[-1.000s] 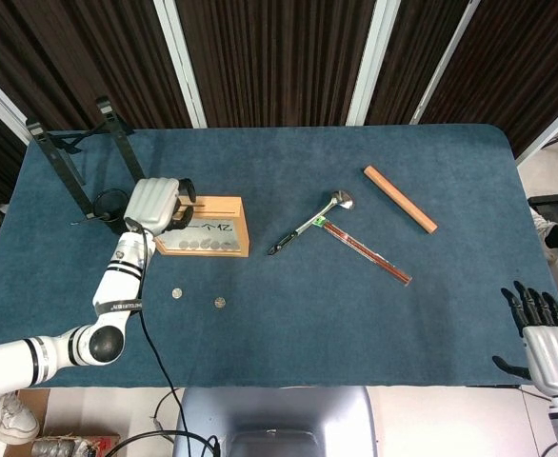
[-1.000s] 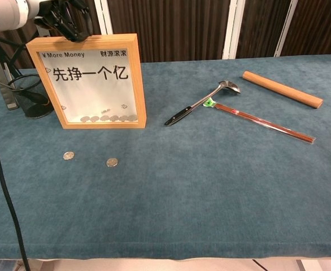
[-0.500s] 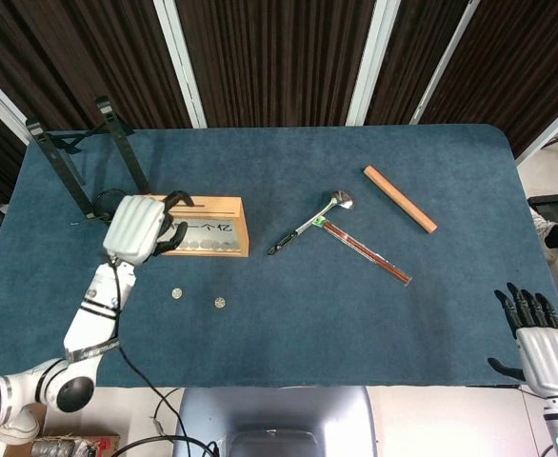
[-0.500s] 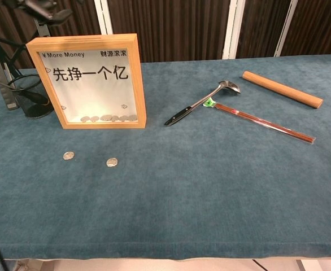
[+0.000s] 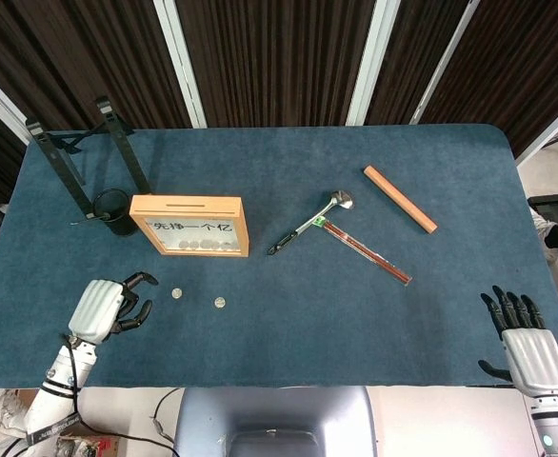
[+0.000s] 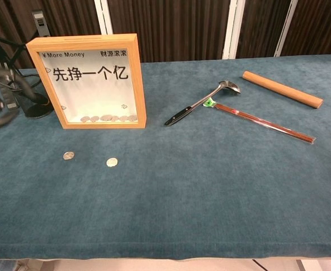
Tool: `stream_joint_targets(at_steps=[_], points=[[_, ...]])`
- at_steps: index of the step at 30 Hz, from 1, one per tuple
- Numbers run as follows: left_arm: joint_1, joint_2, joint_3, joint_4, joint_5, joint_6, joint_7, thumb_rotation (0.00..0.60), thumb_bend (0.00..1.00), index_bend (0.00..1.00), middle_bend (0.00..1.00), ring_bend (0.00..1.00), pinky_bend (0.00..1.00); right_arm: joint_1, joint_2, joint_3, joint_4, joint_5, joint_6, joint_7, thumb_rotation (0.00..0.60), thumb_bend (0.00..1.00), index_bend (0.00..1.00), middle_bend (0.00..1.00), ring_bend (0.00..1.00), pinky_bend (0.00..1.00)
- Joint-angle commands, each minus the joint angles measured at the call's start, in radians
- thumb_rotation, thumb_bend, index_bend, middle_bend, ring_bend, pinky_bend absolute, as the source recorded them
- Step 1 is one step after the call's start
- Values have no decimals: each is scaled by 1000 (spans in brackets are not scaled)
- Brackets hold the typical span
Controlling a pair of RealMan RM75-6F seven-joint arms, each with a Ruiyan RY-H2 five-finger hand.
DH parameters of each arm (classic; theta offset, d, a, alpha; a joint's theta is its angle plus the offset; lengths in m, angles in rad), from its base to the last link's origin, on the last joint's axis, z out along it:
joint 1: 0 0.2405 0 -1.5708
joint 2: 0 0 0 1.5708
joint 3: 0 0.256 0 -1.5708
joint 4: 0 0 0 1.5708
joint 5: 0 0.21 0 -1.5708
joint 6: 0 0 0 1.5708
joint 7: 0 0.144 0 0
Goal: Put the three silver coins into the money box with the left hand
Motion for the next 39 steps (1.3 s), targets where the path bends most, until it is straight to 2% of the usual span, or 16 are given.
stream_joint_targets(at_steps=[1, 10, 17, 39], points=[[50, -156, 26, 201, -12, -76, -41, 600, 425, 392, 1000, 1000, 1000, 3, -5, -1, -1, 3, -5, -10, 600, 151, 0, 0, 0, 0], [49, -355, -49, 461, -32, -121, 35, 600, 425, 392, 1000, 1000, 1000, 3, -6, 0, 3, 7, -5, -6, 600, 151, 0, 0, 0, 0], [34, -434, -82, 592, -22, -142, 113, 600, 421, 399, 1000, 1000, 1000, 4, -5, 0, 5, 10, -5, -5, 600, 152, 0, 0, 0, 0], [11, -537, -131, 725, 5, -176, 240, 600, 415, 443, 1000, 1000, 1000, 3, -3, -2, 6, 10, -1, 0, 600, 151, 0, 0, 0, 0]])
